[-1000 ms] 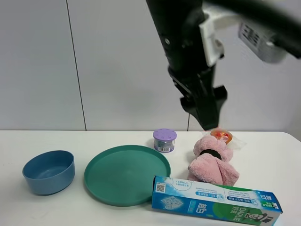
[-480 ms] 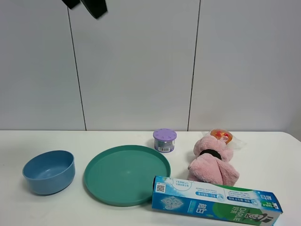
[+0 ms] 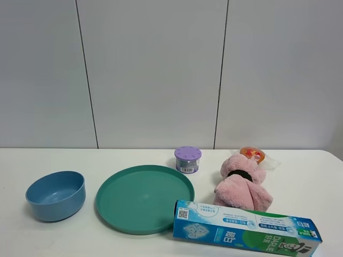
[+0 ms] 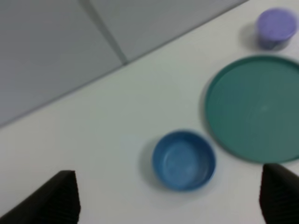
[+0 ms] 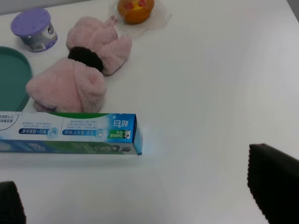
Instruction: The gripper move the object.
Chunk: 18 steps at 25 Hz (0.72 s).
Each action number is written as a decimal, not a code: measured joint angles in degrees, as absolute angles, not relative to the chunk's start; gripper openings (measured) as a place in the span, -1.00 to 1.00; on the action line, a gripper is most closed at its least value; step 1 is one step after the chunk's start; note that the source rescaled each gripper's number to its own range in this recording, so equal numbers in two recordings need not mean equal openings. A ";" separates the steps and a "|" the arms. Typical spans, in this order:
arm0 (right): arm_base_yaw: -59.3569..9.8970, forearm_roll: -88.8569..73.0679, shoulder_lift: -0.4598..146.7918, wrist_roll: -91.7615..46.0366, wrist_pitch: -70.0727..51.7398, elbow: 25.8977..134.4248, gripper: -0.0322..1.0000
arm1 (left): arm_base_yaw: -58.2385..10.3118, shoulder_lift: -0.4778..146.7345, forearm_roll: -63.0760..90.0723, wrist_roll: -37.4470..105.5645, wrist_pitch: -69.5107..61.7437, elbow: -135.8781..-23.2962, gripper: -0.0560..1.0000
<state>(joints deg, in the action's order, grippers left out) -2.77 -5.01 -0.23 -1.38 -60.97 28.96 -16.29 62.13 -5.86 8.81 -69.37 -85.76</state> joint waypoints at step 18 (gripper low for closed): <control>-2.77 -5.01 -0.23 -1.38 -60.97 28.96 1.00 | 9.61 9.35 0.00 8.56 -69.72 -48.61 1.00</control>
